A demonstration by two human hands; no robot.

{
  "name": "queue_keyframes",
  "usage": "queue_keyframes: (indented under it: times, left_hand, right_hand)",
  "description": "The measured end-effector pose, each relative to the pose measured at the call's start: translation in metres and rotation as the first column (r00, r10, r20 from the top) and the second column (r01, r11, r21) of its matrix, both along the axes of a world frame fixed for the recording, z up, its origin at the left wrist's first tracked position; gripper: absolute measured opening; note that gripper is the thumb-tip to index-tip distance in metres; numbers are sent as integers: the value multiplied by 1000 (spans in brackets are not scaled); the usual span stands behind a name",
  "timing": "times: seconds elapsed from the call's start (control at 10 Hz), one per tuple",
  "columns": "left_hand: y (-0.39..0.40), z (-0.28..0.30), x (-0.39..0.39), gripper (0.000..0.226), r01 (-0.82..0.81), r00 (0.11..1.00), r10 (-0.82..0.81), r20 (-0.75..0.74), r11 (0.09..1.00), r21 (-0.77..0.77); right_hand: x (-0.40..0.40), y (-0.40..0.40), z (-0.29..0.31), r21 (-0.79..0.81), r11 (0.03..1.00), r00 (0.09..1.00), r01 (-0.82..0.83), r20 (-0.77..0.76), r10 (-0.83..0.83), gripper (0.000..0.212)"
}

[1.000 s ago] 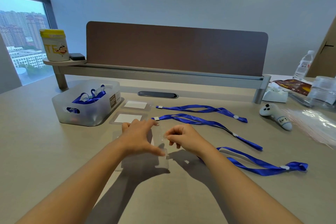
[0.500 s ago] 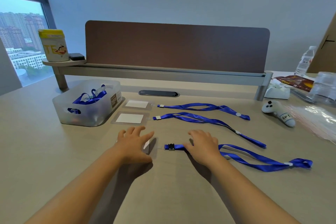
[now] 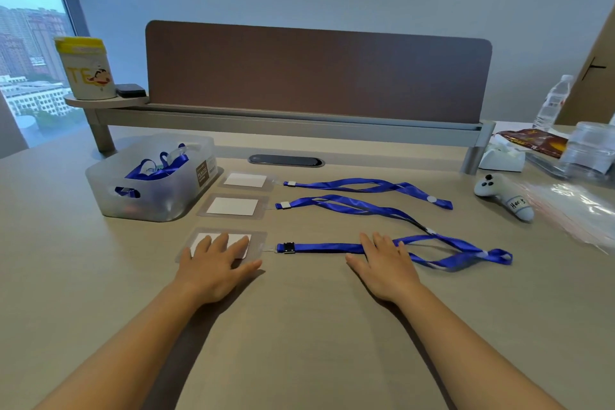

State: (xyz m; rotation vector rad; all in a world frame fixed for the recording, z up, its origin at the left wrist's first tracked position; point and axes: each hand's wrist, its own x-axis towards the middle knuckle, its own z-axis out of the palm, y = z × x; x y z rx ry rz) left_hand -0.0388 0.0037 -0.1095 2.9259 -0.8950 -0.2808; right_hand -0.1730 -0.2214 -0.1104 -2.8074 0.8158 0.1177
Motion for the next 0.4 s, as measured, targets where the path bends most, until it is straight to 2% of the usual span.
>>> queue_keyframes:
  times: [0.2, 0.3, 0.4]
  left_hand:
    - [4, -2, 19, 67, -17, 1000, 17, 10, 1000, 0]
    - [4, -5, 22, 69, -9, 999, 9, 37, 1000, -5]
    - [5, -1, 19, 74, -10, 994, 20, 110, 996, -88]
  right_hand:
    - [13, -9, 3, 26, 999, 997, 21, -71, -19, 62]
    - [14, -11, 1, 6, 1000, 998, 22, -60, -21, 63]
    - [8, -8, 6, -70, 998, 1000, 3, 25, -1, 64]
